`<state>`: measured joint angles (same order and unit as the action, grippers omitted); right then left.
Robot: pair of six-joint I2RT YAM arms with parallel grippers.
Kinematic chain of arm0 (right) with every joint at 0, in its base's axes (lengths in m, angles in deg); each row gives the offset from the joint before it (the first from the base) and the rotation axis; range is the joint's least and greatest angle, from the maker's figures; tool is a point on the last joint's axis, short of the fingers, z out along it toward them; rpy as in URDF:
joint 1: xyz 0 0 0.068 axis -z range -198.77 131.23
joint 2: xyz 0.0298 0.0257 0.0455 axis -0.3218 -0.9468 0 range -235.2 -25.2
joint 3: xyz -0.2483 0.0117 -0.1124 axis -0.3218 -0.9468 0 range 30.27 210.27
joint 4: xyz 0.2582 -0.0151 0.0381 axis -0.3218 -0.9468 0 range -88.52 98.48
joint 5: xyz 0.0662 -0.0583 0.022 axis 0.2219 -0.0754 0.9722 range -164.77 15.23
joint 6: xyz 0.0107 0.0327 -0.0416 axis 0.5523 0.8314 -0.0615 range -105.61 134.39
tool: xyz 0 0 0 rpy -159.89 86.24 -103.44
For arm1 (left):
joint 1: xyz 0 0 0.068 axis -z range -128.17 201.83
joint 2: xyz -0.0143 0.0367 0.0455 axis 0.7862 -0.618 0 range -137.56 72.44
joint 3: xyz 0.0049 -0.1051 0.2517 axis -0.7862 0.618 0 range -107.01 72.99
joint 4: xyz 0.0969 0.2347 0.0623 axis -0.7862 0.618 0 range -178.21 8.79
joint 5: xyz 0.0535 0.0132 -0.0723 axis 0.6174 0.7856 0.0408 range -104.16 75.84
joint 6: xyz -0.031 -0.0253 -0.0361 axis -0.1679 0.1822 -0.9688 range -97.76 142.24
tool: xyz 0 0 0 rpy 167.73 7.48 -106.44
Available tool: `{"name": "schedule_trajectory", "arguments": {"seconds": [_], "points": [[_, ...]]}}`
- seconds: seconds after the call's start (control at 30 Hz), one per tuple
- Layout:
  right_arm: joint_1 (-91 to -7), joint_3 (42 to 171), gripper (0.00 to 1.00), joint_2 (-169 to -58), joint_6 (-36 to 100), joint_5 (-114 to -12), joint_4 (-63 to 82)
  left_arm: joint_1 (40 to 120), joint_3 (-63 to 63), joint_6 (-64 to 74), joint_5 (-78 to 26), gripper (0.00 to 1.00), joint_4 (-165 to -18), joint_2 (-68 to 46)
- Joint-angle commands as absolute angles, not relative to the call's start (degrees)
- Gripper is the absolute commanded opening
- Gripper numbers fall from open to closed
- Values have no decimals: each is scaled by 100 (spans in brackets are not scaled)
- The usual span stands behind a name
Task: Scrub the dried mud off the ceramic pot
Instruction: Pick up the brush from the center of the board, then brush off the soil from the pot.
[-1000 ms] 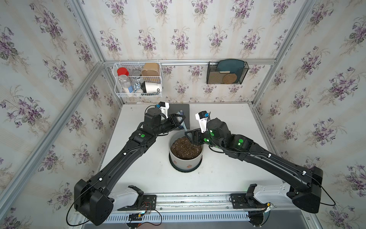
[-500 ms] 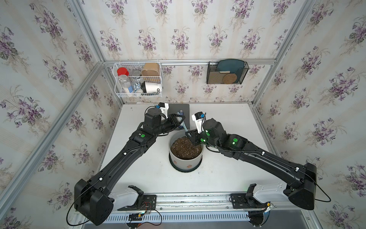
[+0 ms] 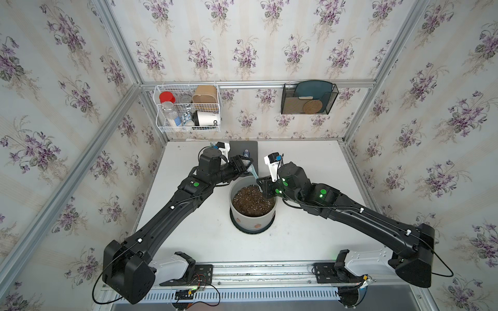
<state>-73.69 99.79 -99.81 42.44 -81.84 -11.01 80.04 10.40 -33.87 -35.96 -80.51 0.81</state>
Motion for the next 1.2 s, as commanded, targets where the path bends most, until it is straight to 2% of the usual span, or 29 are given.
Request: {"name": "schedule_trajectory", "arguments": {"seconds": [0.0,0.23,0.37,0.67,0.9,1.17], "points": [[-7271,9994,0,-9717,4565,-9120,-1512,7940,866,-2660,-3125,69,-7404,187],[-7099,9298,0,-8590,4876,-10371,-2335,7941,664,-795,-2024,69,-5675,429],[-6380,8652,0,-8210,5282,-9736,-2968,7971,979,-384,-2168,69,-5276,392],[-6578,7278,0,-7672,5879,-9265,-3388,8011,1082,-223,-2399,68,-5498,-5],[-7034,6470,0,-7432,6218,-8737,-2681,8159,548,80,-1840,57,-5218,-772],[-7407,6141,0,-7564,6474,-8718,-2038,8534,312,85,-973,29,-5039,-1238]]}}
